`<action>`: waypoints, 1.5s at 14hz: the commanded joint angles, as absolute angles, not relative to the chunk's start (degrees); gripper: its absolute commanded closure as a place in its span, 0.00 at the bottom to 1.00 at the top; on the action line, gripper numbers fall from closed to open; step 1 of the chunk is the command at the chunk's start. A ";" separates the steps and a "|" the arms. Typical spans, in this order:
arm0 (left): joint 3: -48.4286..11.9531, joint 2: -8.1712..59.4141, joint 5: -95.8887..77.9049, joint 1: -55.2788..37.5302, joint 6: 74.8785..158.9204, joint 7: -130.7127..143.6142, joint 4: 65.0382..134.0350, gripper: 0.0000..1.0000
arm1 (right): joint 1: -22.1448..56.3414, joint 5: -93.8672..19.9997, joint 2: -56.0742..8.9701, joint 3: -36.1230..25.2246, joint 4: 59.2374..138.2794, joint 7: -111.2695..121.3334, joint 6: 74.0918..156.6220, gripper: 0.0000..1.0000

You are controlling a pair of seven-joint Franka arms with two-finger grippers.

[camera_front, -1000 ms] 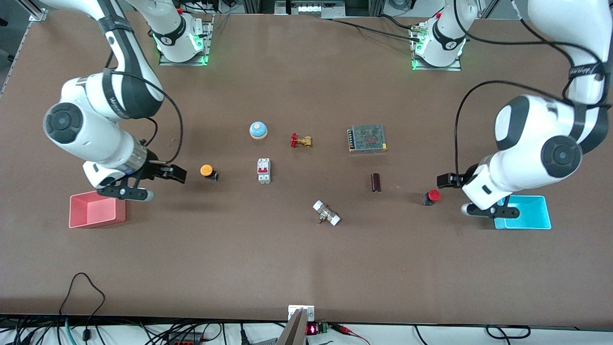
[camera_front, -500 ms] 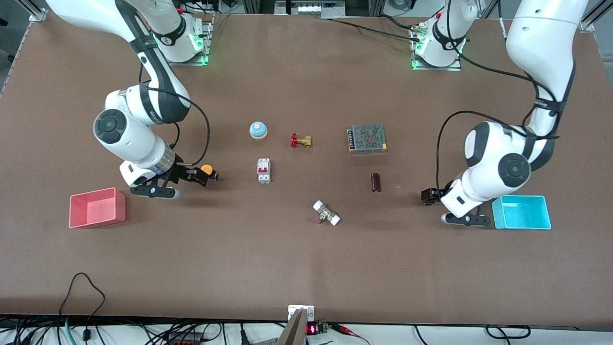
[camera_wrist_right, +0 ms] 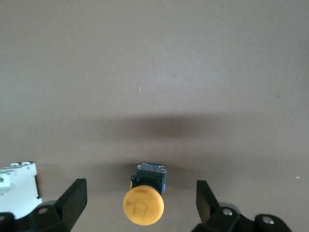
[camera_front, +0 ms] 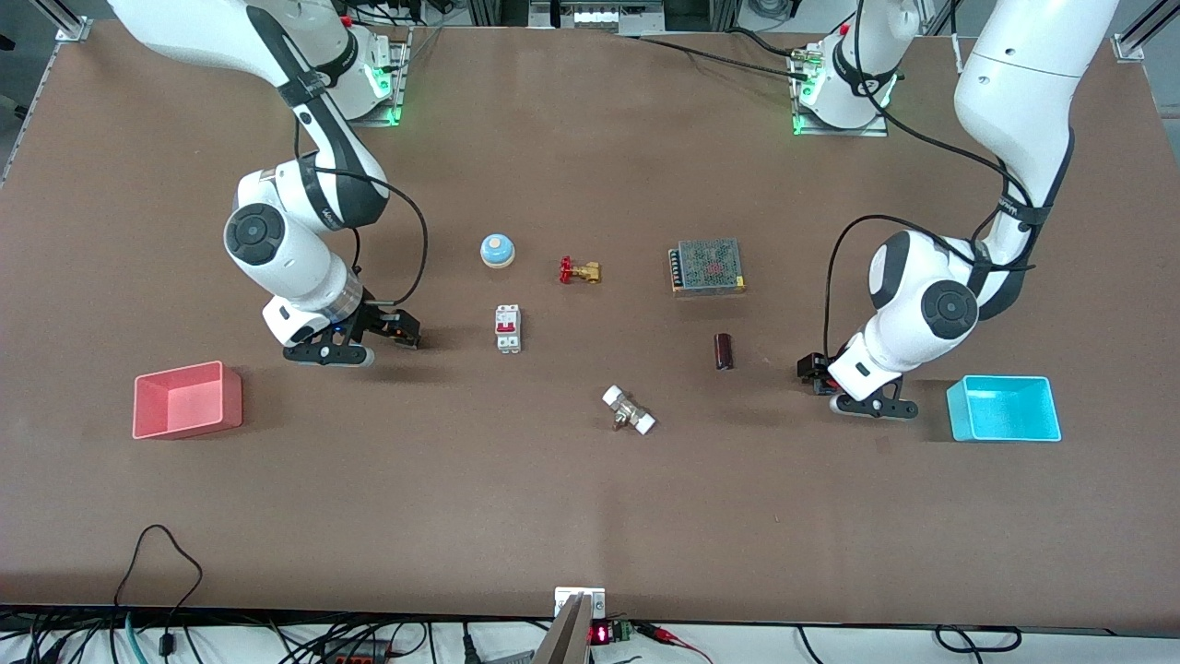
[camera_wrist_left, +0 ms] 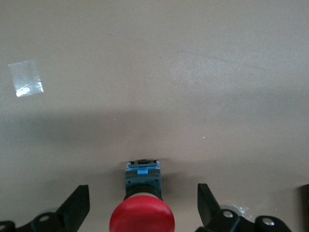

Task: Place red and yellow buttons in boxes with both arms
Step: 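Grasp the yellow button with the right gripper while the left gripper grasps the red button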

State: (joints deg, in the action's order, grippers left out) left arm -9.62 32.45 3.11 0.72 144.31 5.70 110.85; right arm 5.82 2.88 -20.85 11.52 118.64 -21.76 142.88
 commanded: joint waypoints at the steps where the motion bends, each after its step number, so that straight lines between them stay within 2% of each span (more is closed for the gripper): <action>1: -8.96 32.78 4.39 0.35 145.46 5.71 111.01 0.24 | 6.15 5.97 -21.88 11.87 119.36 -24.16 144.14 0.00; 4: -8.96 33.66 4.39 0.44 145.46 5.71 110.66 0.55 | 6.15 6.85 -23.11 11.87 119.36 -25.48 145.63 0.00; 6: -8.96 33.49 4.39 0.44 145.37 5.28 110.22 0.66 | 6.33 6.86 -23.82 11.87 119.27 -25.66 146.07 0.00; 9: -8.88 32.09 4.48 0.61 143.89 5.10 108.03 0.71 | 6.50 6.94 -24.70 11.95 119.27 -25.66 147.04 0.00; 12: -8.61 30.59 4.48 1.05 133.20 4.49 101.71 0.71 | 6.50 7.03 -24.70 12.56 119.35 -25.49 146.78 0.00; 14: -7.04 30.32 4.48 1.23 123.97 2.91 95.65 0.70 | 6.50 7.12 -24.70 12.57 119.53 -25.23 146.43 0.04; 16: -5.19 30.06 7.88 1.23 121.56 2.90 93.70 0.70 | 6.50 7.12 -24.70 12.66 120.06 -25.22 146.51 0.10; 21: 1.14 29.44 11.51 3.41 122.25 -2.18 93.08 0.70 | 6.42 7.21 -24.61 12.92 120.41 -24.70 146.43 0.48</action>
